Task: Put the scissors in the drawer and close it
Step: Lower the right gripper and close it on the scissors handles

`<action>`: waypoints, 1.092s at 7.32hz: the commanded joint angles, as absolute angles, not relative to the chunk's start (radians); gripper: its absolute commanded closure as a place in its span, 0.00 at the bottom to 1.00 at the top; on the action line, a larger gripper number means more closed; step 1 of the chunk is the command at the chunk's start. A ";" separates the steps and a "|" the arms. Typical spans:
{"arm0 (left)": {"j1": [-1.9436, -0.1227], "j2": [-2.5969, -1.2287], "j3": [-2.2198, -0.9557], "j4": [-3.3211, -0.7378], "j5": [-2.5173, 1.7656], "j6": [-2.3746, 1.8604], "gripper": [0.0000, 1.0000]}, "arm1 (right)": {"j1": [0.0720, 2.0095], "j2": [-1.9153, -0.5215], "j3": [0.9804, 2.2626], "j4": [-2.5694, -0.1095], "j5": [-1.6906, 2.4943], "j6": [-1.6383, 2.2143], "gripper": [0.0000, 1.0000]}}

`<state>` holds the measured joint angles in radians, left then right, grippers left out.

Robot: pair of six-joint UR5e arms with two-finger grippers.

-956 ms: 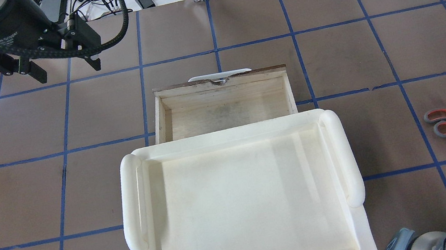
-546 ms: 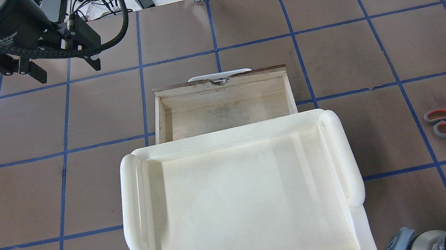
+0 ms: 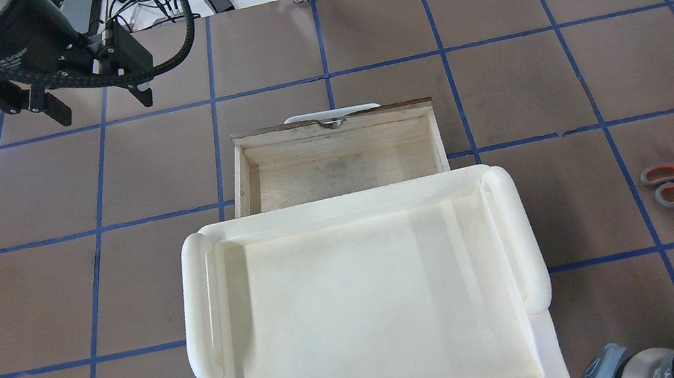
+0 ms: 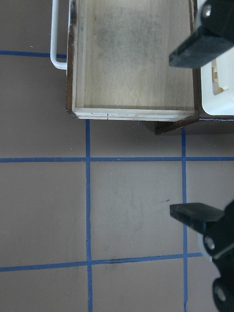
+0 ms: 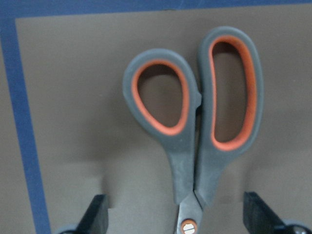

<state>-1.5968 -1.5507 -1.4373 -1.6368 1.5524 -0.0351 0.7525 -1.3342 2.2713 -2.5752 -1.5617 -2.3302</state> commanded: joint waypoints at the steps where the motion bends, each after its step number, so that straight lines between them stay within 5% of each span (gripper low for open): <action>1: -1.597 -1.551 -1.437 -1.637 1.552 -0.035 0.00 | 0.749 -1.335 2.284 -2.599 -1.552 -2.332 0.07; 8: -1.597 -1.548 -1.437 -1.637 1.552 -0.035 0.00 | 0.750 -1.336 2.280 -2.586 -1.568 -2.321 0.31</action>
<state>-1.5969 -1.5465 -1.4373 -1.6368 1.5541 -0.0353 0.7494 -1.3356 2.2814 -2.5865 -1.5649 -2.3202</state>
